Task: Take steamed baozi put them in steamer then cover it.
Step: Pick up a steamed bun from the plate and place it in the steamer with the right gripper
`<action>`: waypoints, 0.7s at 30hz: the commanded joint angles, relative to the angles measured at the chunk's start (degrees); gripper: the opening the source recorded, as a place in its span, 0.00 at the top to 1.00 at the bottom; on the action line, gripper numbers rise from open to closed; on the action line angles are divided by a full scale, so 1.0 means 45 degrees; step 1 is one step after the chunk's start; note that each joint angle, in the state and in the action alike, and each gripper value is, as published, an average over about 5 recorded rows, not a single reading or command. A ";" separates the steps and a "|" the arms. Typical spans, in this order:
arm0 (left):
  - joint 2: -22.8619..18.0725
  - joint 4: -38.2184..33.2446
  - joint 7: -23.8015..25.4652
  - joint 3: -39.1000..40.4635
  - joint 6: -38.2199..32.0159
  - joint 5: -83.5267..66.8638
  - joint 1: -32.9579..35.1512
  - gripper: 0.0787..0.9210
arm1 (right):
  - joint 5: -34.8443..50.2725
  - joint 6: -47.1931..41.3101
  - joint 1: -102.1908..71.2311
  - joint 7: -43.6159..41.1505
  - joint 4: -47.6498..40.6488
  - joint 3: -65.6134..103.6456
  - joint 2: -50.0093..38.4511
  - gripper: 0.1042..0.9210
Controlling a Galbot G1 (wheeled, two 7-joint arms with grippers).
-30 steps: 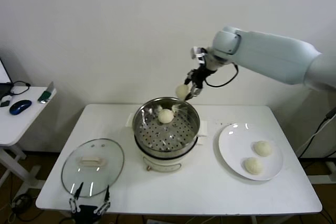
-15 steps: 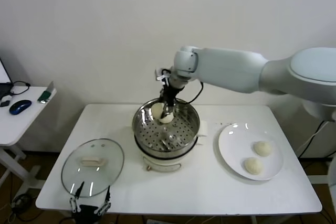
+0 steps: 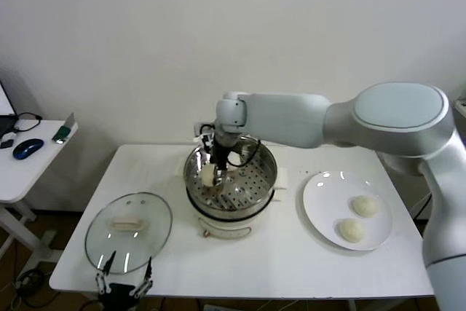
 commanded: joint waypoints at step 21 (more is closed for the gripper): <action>-0.0031 -0.0019 -0.0101 -0.0001 0.0108 -0.0057 0.0002 0.12 | -0.0075 0.0818 0.2742 -0.1166 0.2417 -0.0269 -0.3393 0.12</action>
